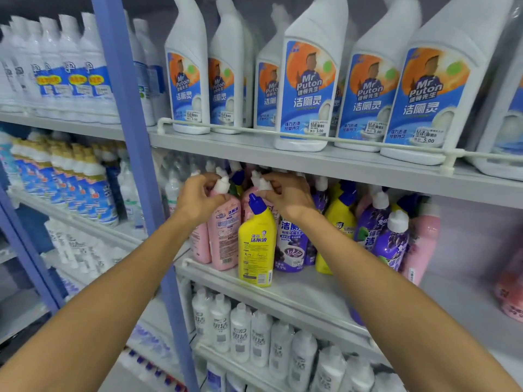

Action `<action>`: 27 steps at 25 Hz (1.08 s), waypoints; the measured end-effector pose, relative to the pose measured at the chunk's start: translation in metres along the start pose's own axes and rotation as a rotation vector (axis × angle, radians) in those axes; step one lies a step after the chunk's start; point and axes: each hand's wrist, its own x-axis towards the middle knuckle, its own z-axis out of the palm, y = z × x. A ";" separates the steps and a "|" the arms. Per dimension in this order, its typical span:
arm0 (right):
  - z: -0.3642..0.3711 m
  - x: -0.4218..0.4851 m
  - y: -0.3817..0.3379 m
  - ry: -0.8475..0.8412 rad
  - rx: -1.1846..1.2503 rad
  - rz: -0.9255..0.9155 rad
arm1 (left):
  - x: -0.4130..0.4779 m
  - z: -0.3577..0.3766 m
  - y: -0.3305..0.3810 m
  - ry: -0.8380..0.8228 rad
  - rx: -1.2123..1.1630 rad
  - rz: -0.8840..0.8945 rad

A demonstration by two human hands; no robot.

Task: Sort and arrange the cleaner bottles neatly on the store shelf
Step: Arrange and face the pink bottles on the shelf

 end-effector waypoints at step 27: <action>-0.036 -0.023 -0.003 0.060 -0.381 0.073 | -0.002 0.003 -0.015 -0.192 -0.101 0.027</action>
